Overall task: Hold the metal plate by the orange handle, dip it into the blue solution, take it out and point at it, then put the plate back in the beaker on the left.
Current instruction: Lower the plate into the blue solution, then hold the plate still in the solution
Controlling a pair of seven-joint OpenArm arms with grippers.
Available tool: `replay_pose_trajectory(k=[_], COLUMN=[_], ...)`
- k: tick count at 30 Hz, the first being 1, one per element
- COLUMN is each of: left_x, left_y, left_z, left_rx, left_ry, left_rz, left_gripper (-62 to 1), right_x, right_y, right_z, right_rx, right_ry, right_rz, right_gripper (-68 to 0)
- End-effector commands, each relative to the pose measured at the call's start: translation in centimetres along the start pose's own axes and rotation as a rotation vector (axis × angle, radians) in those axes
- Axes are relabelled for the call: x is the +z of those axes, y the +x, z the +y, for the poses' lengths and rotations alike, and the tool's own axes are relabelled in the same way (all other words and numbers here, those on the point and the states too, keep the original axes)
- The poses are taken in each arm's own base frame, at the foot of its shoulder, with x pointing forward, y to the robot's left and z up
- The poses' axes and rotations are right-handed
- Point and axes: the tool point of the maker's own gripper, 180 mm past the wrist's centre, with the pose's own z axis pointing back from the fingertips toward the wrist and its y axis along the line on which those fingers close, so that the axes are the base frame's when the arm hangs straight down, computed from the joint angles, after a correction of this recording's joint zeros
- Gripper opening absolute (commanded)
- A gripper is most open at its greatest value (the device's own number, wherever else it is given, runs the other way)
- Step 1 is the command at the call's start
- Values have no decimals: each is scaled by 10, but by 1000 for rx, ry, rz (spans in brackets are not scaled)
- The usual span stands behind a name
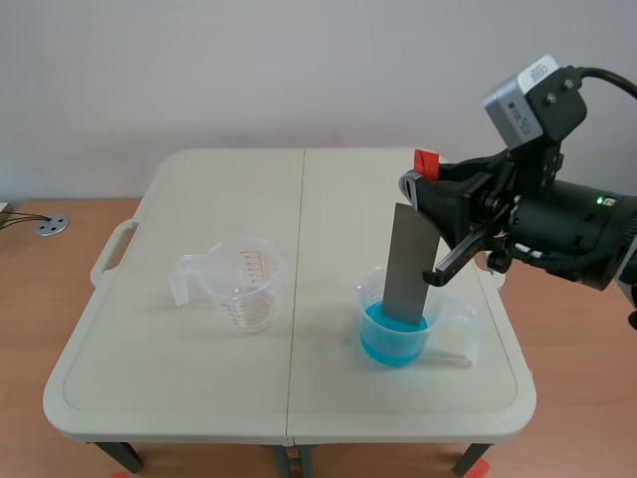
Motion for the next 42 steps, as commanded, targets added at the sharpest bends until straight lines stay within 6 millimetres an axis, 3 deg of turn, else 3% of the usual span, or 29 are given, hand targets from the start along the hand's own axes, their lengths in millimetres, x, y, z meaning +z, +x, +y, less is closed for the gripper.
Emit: replay_pose_trajectory(k=[1,23,42], left_x=[-1,-2,-2], left_y=[9,9,9], left_z=[-2,-1,-1], left_rx=[4,4,3], left_ry=[-3,-3,-2], left_rz=[-35,-30,-30], left_gripper=[-588,-588,-588], right_x=[-2,3,3], right_y=[6,-57,-58], right_z=[3,8,8], right_rx=[4,-22,-21], right_ry=[14,27,28], right_rz=[-33,58,60], right_gripper=[-662,-662,-662])
